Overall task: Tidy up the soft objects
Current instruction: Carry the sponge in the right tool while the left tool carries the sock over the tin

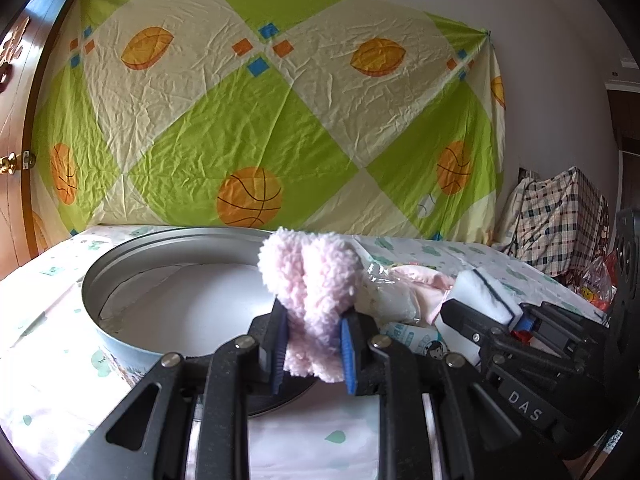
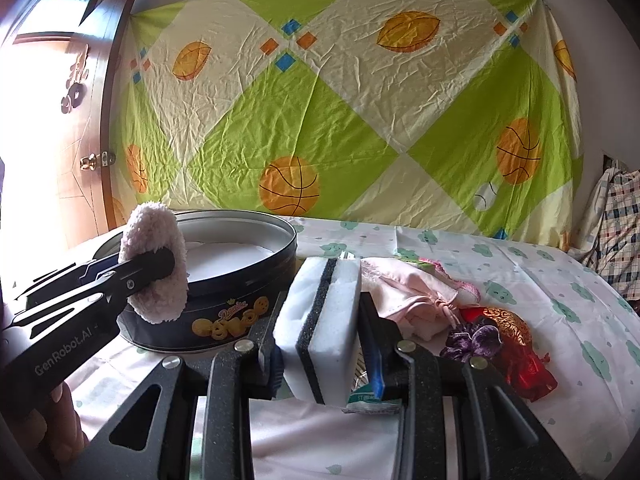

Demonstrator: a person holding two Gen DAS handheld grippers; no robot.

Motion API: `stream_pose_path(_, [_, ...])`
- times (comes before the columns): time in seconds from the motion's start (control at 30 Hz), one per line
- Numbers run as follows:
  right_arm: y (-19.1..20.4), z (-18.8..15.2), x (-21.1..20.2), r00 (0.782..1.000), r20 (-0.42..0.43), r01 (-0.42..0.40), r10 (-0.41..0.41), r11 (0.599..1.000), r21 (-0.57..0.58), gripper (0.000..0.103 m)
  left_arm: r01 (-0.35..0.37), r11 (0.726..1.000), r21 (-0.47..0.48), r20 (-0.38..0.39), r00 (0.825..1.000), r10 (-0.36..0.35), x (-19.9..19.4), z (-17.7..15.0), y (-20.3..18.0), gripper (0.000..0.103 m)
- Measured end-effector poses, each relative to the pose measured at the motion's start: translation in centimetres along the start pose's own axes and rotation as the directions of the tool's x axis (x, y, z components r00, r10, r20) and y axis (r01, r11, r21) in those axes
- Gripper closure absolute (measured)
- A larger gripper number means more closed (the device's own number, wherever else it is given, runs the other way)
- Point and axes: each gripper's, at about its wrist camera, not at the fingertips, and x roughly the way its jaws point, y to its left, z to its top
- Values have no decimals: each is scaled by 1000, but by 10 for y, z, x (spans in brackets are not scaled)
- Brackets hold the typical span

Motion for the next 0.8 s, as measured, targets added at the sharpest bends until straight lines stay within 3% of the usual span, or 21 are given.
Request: stream_pose_path(0.8, [32, 3, 7, 998, -8, -70, 70, 996, -50, 68, -47, 997, -63, 48, 998, 50, -9, 2, 35, 82])
